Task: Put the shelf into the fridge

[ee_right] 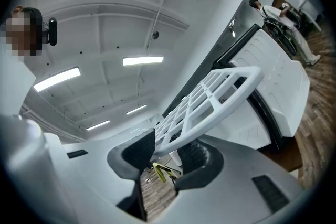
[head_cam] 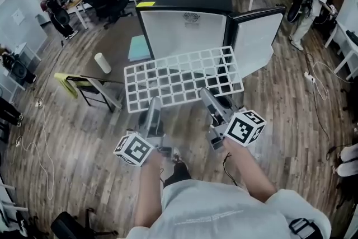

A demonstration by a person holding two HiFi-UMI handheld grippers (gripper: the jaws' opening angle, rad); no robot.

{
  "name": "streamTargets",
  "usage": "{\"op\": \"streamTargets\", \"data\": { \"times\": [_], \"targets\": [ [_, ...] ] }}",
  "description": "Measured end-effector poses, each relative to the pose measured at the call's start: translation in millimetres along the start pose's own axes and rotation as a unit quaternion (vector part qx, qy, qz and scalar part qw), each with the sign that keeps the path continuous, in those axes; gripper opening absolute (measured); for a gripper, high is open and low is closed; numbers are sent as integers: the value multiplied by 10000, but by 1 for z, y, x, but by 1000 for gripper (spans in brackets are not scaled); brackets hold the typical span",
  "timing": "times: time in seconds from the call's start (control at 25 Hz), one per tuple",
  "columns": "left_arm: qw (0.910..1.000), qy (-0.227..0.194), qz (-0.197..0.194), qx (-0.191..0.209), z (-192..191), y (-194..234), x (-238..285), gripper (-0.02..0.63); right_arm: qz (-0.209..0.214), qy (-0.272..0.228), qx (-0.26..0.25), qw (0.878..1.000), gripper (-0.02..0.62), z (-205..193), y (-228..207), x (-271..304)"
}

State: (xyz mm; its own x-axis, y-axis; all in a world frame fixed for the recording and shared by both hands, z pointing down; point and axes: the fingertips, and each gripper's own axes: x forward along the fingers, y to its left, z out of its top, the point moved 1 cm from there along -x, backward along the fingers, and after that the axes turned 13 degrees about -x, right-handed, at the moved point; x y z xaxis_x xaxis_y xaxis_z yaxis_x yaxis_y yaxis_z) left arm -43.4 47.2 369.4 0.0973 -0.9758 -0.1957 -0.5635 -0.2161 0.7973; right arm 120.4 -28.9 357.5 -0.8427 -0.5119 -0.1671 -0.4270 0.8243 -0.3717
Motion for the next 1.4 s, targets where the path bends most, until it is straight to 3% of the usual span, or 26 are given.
{"op": "streamTargets", "data": {
  "times": [0.48,0.96,1.4],
  "targets": [
    [9990,421,-57,-140,92,90,131,95,-304,-49,310,9990,123,0,-63,159],
    [9912,1263,-74,-385,74,137,196,95,-1183,50,400,9922,127,-20,-118,180],
    [9867,1538,1,-521,44,150,216,97,-1497,216,575,9868,129,-30,-146,165]
  ]
}}
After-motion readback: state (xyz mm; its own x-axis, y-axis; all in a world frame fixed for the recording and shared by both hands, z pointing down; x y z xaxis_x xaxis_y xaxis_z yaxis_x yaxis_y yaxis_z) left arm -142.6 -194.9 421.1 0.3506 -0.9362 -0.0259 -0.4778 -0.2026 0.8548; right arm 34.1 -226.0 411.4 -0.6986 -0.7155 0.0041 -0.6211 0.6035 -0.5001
